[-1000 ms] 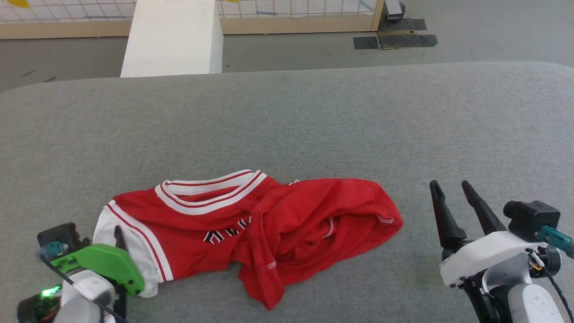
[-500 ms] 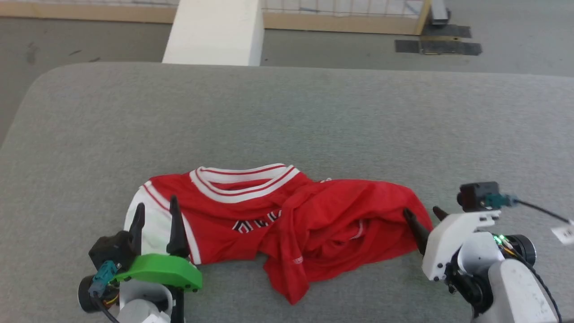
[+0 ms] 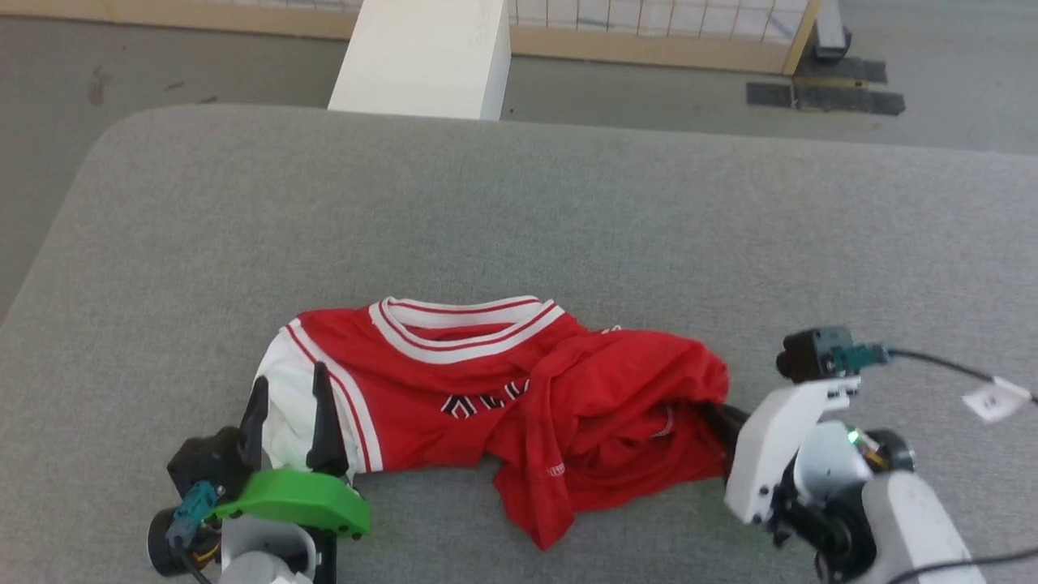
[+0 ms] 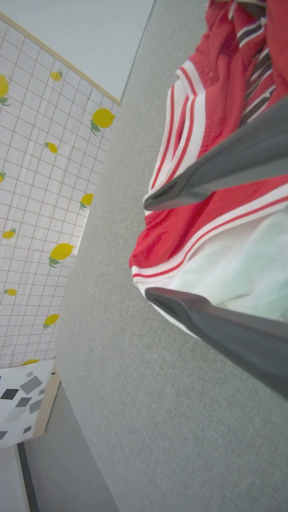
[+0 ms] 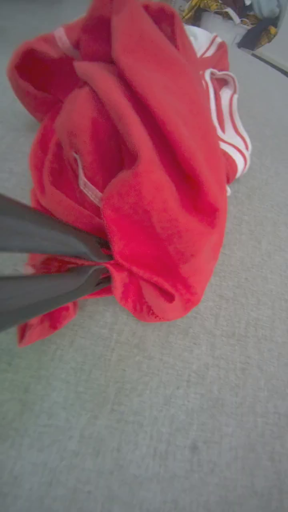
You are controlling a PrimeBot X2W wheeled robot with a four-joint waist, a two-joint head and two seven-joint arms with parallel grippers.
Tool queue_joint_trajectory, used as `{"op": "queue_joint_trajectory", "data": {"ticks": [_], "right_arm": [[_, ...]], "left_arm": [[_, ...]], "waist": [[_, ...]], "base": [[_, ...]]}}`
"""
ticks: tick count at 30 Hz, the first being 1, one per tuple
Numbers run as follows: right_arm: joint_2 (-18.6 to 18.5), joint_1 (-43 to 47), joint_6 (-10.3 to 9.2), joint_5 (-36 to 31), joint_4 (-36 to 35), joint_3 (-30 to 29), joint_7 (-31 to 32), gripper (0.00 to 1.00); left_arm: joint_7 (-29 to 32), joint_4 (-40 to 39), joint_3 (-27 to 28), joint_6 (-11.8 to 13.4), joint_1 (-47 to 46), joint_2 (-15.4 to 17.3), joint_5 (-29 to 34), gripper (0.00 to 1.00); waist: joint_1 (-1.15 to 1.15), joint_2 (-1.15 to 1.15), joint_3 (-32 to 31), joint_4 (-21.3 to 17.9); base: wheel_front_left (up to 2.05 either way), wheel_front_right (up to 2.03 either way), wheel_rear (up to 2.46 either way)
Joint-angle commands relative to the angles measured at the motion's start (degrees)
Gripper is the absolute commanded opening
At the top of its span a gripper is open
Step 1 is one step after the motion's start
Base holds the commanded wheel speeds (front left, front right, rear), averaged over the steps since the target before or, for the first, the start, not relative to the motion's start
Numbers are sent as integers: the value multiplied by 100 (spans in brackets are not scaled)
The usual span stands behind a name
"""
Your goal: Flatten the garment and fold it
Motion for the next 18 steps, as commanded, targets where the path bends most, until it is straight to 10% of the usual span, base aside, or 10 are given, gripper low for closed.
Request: {"op": "queue_joint_trajectory", "data": {"ticks": [1, 8, 15, 16, 18], "right_arm": [[6, 267, -6, 210, -416, 83, -23, 0], [-381, 1561, -6, 1135, -2701, 1184, 971, 0], [-891, 2653, -6, 1205, -2933, 1423, 2467, 0], [-905, 2714, -6, 999, -2892, 1326, 2516, 14], [-860, 2725, -6, 653, -2855, 1148, 2356, 100]], "left_arm": [[-26, 36, 36, -9, 110, -31, 77, 100], [-27, 147, 164, -73, 212, -40, 153, 100], [-27, 218, 188, -126, 135, -45, 183, 100], [-27, 226, 179, -138, 121, -46, 186, 100], [-27, 232, 165, -156, 105, -48, 185, 100]], "waist": [[0, 0, -206, -171], [0, 0, -485, -509], [0, 0, -546, -564], [0, 0, -538, -543], [0, 0, -513, -483]], "base": [[0, 0, 0], [0, 0, 0], [0, 0, 0], [0, 0, 0], [0, 0, 0]]}}
